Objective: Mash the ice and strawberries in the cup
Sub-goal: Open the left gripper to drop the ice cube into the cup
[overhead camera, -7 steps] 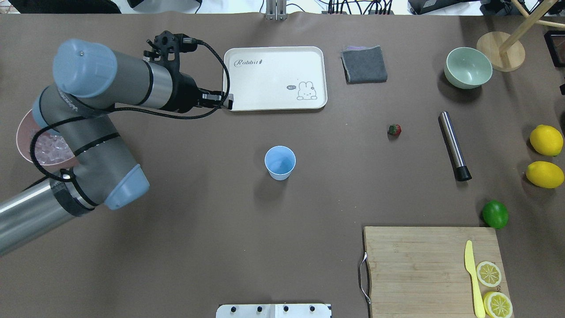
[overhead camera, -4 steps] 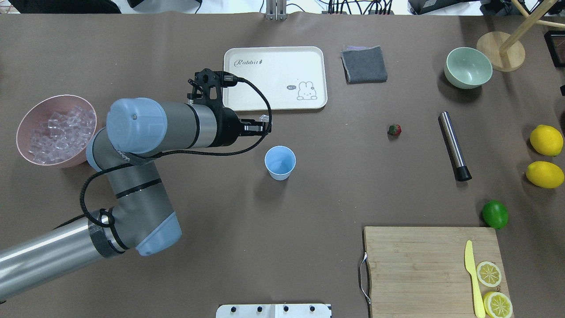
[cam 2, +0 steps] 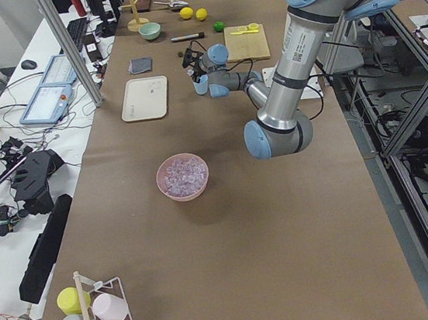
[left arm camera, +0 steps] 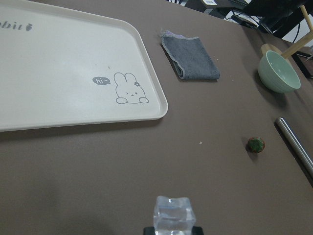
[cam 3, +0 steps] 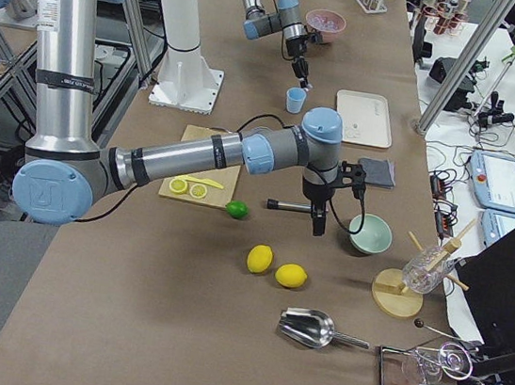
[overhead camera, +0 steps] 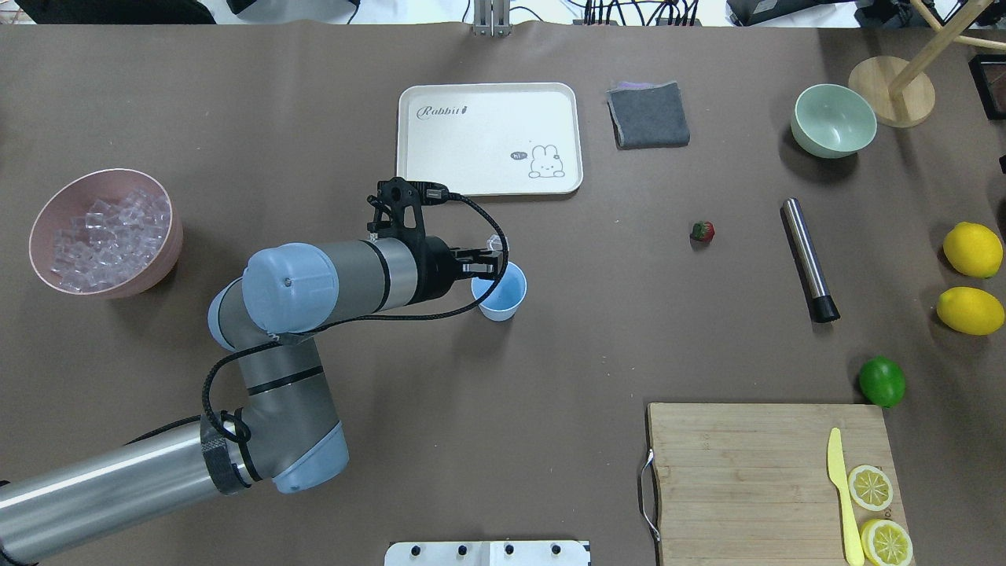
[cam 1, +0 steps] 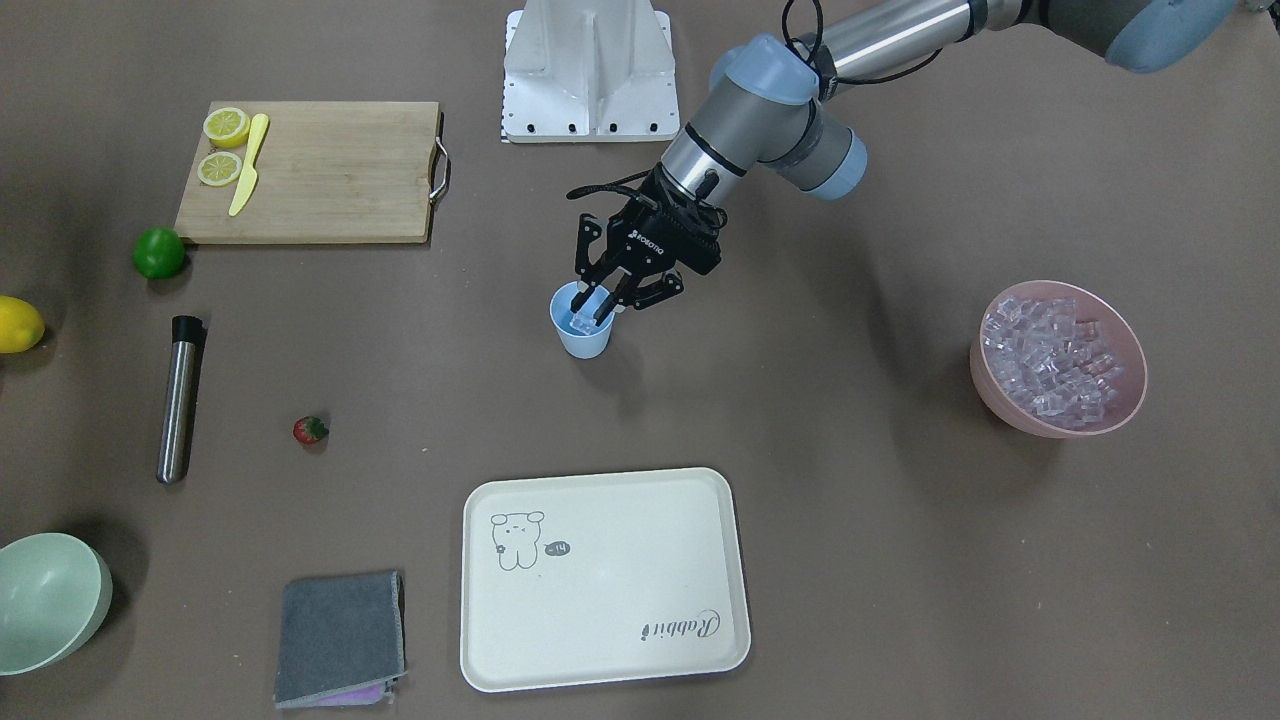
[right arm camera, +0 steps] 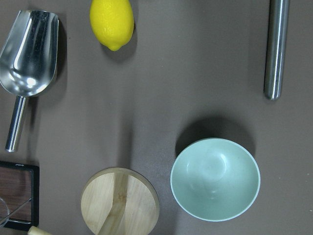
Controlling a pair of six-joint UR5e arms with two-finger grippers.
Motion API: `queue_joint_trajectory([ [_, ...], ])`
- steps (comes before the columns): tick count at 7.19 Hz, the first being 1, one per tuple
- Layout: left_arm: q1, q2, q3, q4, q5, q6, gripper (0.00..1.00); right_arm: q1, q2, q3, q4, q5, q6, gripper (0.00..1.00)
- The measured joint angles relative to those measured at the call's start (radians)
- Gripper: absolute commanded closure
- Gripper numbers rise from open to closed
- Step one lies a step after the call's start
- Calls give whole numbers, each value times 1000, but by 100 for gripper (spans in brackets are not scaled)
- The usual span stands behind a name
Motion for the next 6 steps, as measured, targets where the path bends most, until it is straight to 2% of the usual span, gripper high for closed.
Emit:
queue_joint_trajectory([
  [4, 11, 9, 2, -25, -2, -1, 98, 0, -15, 1, 3, 1, 0, 0],
  [5, 14, 10, 0, -28, -4, -2, 30, 0, -24, 1, 16, 1, 0, 0],
  [6, 18, 11, 0, -28, -3, -2, 23, 0, -36, 1, 37, 1, 1, 0],
])
